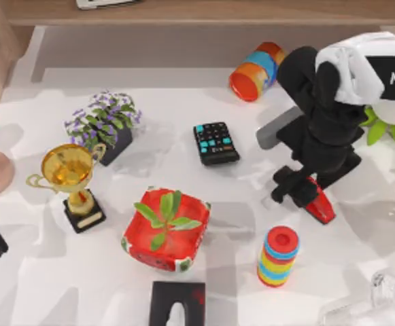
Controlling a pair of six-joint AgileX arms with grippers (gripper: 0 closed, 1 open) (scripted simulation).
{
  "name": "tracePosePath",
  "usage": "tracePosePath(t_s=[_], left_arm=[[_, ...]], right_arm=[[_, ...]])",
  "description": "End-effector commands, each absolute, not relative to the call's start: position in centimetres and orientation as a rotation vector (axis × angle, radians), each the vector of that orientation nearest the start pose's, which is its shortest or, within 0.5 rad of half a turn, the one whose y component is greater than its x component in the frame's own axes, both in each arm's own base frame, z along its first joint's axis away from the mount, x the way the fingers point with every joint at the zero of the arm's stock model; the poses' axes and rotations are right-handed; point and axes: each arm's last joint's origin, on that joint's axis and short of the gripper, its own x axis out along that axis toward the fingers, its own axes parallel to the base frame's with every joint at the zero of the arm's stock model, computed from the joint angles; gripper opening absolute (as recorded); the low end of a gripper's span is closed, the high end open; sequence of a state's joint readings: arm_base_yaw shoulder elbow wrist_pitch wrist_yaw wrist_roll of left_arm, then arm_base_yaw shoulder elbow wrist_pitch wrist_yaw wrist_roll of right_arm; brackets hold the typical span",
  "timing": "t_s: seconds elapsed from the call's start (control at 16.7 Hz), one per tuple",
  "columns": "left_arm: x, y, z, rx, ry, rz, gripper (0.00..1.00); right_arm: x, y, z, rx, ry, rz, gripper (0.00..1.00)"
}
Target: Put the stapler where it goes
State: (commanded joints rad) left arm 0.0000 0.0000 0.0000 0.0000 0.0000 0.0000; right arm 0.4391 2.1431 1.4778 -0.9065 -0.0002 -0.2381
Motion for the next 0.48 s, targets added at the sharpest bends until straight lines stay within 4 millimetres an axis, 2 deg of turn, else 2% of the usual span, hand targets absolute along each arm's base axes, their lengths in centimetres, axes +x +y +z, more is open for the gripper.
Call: tracePosePath(t_s=[0.24, 0.48], left_arm=[[10.57, -0.12, 16.0, 0.0, 0.0, 0.0, 1.0], [10.57, -0.12, 16.0, 0.0, 0.0, 0.0, 1.0]], right_arm=[[35.91, 17.26, 11.86, -0.535, 1.505, 0.539, 0.02], [35.91, 17.26, 11.86, -0.535, 1.505, 0.539, 0.0]])
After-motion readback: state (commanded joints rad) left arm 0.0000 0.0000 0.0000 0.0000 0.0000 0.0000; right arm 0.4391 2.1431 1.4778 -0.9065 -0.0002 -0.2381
